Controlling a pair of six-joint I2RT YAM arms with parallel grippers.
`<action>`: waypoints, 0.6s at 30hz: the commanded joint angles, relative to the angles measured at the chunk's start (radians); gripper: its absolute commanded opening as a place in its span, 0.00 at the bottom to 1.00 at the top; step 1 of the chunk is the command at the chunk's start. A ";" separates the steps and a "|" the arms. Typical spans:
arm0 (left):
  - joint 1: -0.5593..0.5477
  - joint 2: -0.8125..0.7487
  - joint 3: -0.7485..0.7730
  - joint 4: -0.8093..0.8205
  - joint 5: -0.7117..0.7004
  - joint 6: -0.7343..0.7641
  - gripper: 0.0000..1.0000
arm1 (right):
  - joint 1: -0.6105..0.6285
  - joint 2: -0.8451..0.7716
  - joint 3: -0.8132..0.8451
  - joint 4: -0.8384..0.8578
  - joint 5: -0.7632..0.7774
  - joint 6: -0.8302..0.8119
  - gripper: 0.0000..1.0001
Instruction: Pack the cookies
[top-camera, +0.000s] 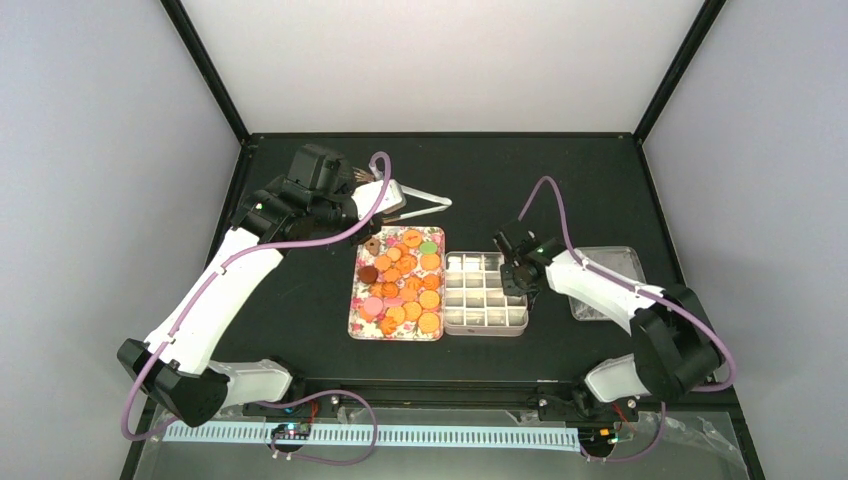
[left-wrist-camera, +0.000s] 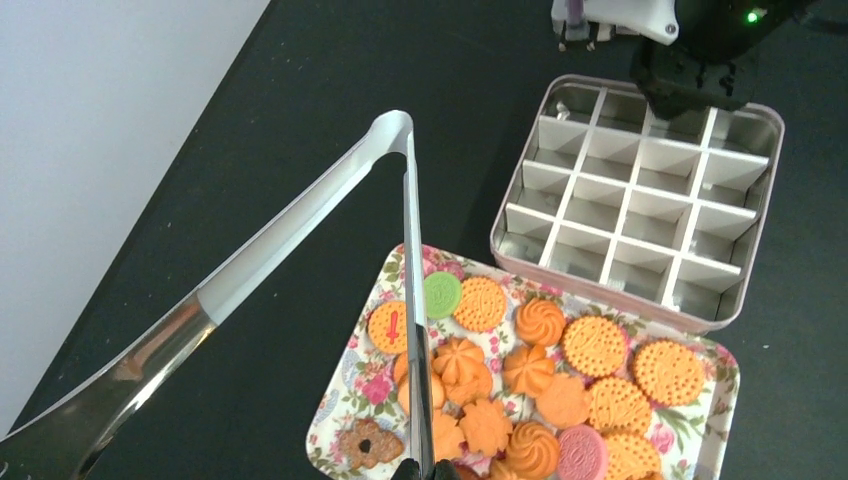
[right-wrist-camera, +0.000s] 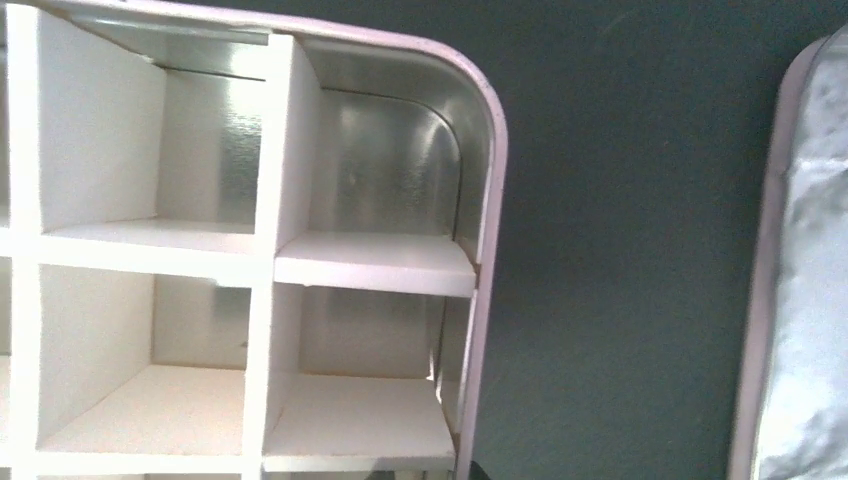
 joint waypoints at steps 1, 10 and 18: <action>0.007 -0.003 0.018 0.051 0.058 -0.035 0.02 | 0.038 -0.042 -0.010 0.007 -0.078 0.047 0.20; 0.025 0.008 0.035 0.102 0.144 -0.135 0.02 | 0.027 -0.242 0.082 0.113 -0.146 0.018 0.80; 0.108 0.028 0.052 0.280 0.476 -0.492 0.02 | 0.002 -0.392 0.050 0.621 -0.540 -0.001 0.99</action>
